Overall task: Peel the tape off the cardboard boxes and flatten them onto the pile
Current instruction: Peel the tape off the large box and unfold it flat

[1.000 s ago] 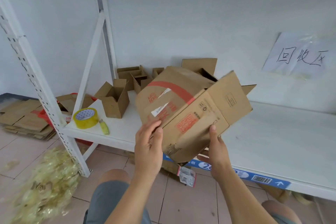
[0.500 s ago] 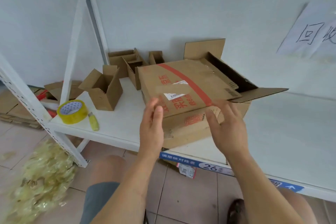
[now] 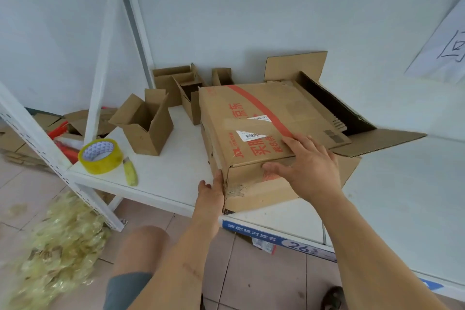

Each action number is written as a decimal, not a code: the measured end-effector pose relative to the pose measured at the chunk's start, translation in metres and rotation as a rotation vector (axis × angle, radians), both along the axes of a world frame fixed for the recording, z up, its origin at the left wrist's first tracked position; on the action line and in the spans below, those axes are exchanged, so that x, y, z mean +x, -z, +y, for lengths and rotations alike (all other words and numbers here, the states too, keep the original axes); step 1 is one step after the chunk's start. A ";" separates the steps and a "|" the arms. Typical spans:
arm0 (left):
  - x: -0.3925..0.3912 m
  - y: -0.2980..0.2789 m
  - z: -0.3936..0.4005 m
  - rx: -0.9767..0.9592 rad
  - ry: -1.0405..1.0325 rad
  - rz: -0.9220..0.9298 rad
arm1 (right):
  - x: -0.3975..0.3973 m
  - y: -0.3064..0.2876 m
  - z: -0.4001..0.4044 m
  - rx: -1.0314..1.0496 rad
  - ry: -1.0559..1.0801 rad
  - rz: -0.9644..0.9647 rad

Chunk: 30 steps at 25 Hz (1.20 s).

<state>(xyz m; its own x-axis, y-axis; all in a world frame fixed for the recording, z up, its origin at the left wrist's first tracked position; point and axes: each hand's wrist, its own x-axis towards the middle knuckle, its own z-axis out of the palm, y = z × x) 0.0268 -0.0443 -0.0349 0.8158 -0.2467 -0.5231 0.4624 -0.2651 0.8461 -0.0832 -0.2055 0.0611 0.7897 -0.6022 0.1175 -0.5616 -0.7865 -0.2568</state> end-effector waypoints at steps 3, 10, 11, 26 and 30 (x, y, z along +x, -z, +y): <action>0.005 -0.005 0.007 -0.130 -0.008 0.084 | -0.003 -0.003 0.006 0.027 0.019 -0.035; -0.005 -0.119 0.027 -0.203 0.025 -0.404 | -0.021 -0.020 0.002 0.316 0.098 -0.285; -0.009 -0.132 0.027 -0.163 0.053 -0.469 | -0.027 -0.016 0.005 0.349 0.107 -0.308; 0.009 -0.130 -0.001 0.304 0.392 -1.039 | -0.040 0.045 0.033 0.656 0.159 -0.207; 0.029 -0.100 -0.010 0.356 0.402 -1.178 | -0.036 0.062 0.025 0.402 0.169 -0.428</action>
<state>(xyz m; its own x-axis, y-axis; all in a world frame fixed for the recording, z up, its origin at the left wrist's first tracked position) 0.0554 -0.0539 0.0650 0.7290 -0.5773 0.3679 -0.6727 -0.5043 0.5415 -0.1193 -0.1806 -0.0008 0.6123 -0.7779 0.1409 -0.4513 -0.4903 -0.7456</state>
